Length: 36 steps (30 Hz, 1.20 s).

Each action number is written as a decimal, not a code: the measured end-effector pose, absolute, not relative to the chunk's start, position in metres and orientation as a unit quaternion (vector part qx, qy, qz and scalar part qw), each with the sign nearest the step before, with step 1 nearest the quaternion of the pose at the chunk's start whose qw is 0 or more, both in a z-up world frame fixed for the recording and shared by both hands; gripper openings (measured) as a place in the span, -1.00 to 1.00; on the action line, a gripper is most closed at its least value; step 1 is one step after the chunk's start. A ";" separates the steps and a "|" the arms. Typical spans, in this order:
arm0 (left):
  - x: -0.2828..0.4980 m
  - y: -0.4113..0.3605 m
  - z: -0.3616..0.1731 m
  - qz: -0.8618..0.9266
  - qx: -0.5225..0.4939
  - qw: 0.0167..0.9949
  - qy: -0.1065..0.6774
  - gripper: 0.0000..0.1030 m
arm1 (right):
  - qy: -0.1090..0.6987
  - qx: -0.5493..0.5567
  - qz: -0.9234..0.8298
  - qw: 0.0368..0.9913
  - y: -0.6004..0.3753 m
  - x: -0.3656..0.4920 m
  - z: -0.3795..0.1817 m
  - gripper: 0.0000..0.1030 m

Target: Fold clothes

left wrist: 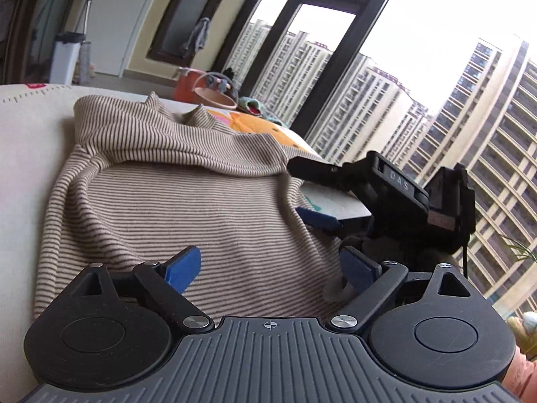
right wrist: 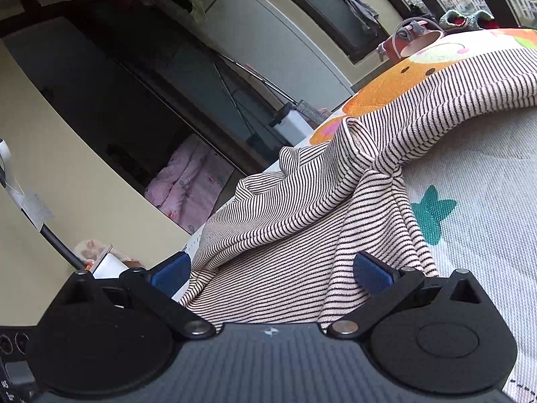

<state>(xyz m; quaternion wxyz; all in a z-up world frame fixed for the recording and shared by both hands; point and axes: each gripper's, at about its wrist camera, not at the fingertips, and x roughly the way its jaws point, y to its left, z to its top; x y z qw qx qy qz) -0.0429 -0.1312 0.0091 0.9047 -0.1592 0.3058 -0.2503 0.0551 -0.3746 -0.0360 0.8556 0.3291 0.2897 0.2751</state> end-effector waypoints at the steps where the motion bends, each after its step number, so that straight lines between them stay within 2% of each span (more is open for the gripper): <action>1: -0.047 -0.129 0.007 -0.259 -0.160 0.903 0.303 0.83 | 0.290 0.330 0.276 0.855 -0.375 0.056 -0.036 1.00; 9: -0.059 -0.113 -0.012 -0.282 -0.212 0.892 0.283 0.87 | 0.299 0.321 0.273 0.856 -0.372 0.061 -0.035 1.00; 13: -0.058 -0.103 -0.015 -0.293 -0.245 0.882 0.277 0.90 | 0.331 0.308 0.268 0.851 -0.366 0.069 -0.027 1.00; 18: -0.058 -0.099 -0.017 -0.295 -0.261 0.877 0.276 0.91 | 0.375 0.420 0.229 0.794 -0.393 0.081 -0.021 1.00; 31: -0.059 -0.097 -0.020 -0.302 -0.278 0.871 0.271 0.98 | 0.276 0.404 0.034 0.872 -0.513 0.047 0.021 0.99; 33: -0.058 -0.096 -0.021 -0.305 -0.284 0.868 0.269 0.99 | 0.265 0.406 0.005 0.875 -0.535 0.040 0.022 0.94; 36: -0.057 -0.096 -0.021 -0.307 -0.288 0.866 0.268 1.00 | 0.275 0.406 -0.024 0.871 -0.560 0.036 0.013 0.74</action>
